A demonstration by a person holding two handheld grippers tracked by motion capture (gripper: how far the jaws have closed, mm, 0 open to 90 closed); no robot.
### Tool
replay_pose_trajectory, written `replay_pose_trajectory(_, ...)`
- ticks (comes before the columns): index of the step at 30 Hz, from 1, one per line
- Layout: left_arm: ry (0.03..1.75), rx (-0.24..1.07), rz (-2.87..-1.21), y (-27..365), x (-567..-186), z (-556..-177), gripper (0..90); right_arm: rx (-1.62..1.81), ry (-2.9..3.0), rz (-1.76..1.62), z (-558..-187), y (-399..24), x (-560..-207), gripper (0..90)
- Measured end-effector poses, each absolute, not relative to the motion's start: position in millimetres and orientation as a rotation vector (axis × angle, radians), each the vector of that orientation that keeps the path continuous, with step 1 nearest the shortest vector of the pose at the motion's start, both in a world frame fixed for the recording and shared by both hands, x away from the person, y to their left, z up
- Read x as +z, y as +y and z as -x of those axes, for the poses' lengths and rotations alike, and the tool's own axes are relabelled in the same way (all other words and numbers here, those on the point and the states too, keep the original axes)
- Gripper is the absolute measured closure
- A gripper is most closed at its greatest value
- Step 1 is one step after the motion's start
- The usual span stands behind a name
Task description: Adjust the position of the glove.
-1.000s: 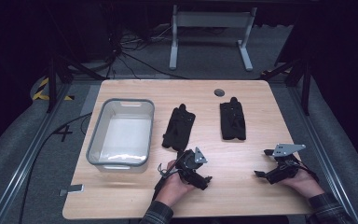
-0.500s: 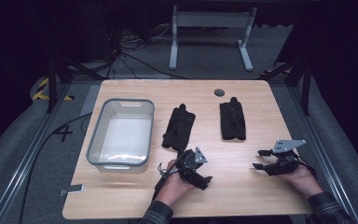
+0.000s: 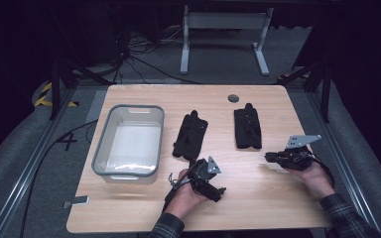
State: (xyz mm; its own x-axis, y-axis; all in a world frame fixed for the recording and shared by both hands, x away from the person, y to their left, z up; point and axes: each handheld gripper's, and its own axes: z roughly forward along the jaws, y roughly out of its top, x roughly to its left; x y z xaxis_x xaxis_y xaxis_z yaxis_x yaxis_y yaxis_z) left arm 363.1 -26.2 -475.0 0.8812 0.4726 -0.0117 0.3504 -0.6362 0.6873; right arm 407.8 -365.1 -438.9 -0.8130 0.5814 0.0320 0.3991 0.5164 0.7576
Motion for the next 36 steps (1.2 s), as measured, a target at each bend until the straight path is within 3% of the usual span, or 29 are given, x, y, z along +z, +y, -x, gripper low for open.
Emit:
replay_pose_trajectory(4,0.590,0.217,-2.322,-26.2,-475.1,-363.0,0.0,1.183,2.534,-0.807,-414.7,-355.9,-435.4,89.6)
replay_pose_trajectory(36,0.593,0.216,-2.323,-25.8,-475.0,-362.9,0.0,1.037,2.536,-0.803,-477.4,-326.9,-450.1,89.7)
